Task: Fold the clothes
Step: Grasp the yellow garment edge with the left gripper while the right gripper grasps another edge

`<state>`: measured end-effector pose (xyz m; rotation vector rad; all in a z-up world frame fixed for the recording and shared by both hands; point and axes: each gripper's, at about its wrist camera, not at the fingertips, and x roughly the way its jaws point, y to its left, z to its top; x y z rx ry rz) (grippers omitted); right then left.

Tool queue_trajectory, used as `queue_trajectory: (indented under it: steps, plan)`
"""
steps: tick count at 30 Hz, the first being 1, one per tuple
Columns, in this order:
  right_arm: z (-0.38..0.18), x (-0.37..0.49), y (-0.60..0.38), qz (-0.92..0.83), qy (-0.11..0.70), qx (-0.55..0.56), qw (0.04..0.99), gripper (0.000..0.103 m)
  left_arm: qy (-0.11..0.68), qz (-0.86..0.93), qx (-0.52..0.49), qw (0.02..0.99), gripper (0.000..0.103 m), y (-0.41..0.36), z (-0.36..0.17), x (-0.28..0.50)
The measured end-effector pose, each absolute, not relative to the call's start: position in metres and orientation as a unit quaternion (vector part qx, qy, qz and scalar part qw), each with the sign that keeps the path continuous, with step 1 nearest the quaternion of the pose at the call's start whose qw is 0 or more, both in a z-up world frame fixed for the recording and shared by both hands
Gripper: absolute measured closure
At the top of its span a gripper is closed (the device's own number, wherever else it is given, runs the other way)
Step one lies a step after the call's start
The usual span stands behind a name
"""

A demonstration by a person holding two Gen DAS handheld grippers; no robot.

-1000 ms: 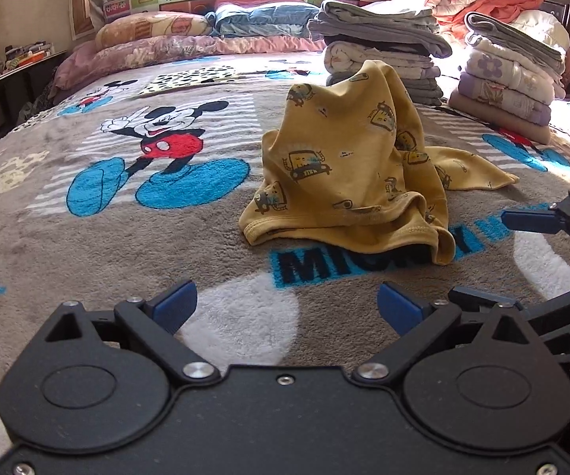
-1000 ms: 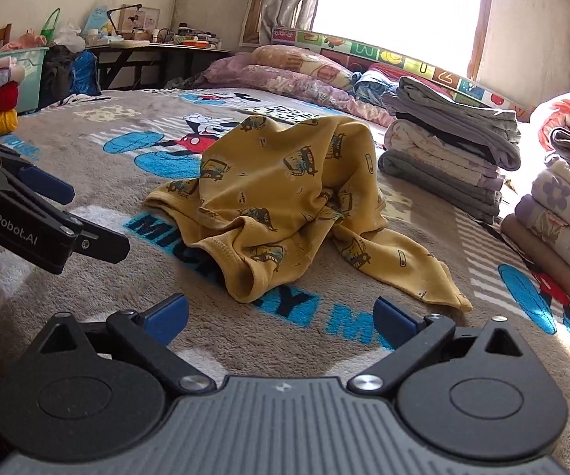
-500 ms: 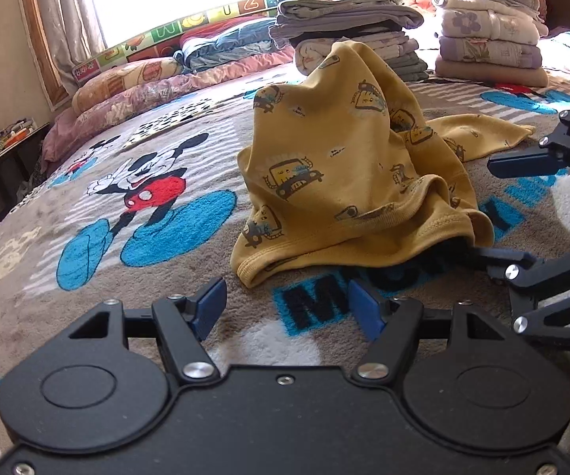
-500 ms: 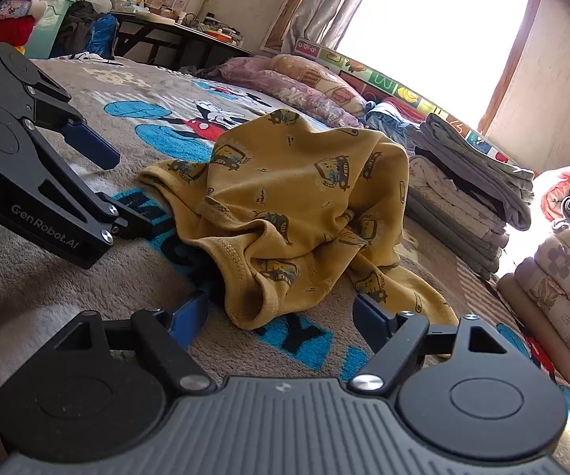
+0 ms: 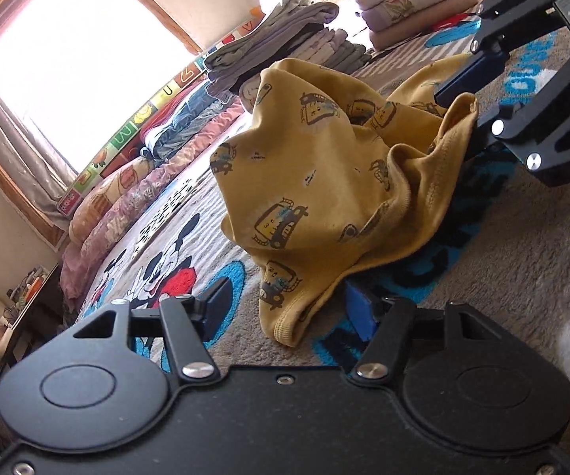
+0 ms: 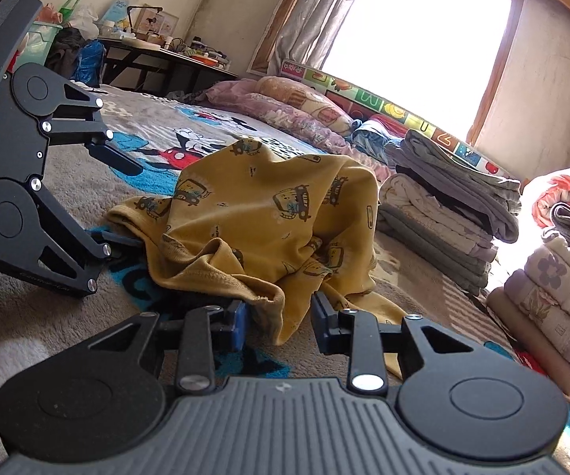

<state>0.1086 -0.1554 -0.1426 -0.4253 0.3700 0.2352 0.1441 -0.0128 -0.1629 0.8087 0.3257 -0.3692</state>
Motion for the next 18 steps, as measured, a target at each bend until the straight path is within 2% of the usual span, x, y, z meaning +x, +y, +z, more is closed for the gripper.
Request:
queue_trajectory:
  steps: [5,6,7,8,10,14,16,17,18]
  plan:
    - [-0.144,0.113,-0.155,0.143,0.180,-0.205,0.951,0.071,0.148,-0.172,0.405,0.886,0.051,-0.016,-0.164,0.143]
    - [-0.143,0.115,-0.155,0.148,0.179,-0.202,0.951,0.074,0.149,-0.169,0.406,0.885,0.054,-0.016,-0.164,0.143]
    - [-0.143,0.117,-0.156,0.153,0.181,-0.196,0.952,0.084,0.150,-0.168,0.406,0.885,0.055,-0.016,-0.165,0.143]
    - [-0.143,0.119,-0.157,0.157,0.183,-0.190,0.952,0.089,0.152,-0.167,0.406,0.886,0.055,-0.016,-0.165,0.144]
    - [-0.142,0.120,-0.160,0.160,0.188,-0.174,0.953,0.090,0.154,-0.164,0.406,0.885,0.058,-0.016,-0.166,0.144]
    - [-0.135,0.118,-0.172,0.161,0.180,-0.131,0.962,0.092,0.160,-0.159,0.410,0.884,0.071,-0.018,-0.169,0.145]
    - [-0.131,0.117,-0.177,0.160,0.176,-0.114,0.965,0.093,0.156,-0.147,0.417,0.883,0.089,-0.020,-0.171,0.142]
    - [-0.130,0.116,-0.179,0.159,0.174,-0.103,0.966,0.094,0.153,-0.141,0.421,0.883,0.095,-0.021,-0.171,0.141]
    - [-0.129,0.114,-0.181,0.157,0.172,-0.098,0.968,0.094,0.149,-0.136,0.422,0.884,0.095,-0.021,-0.171,0.139]
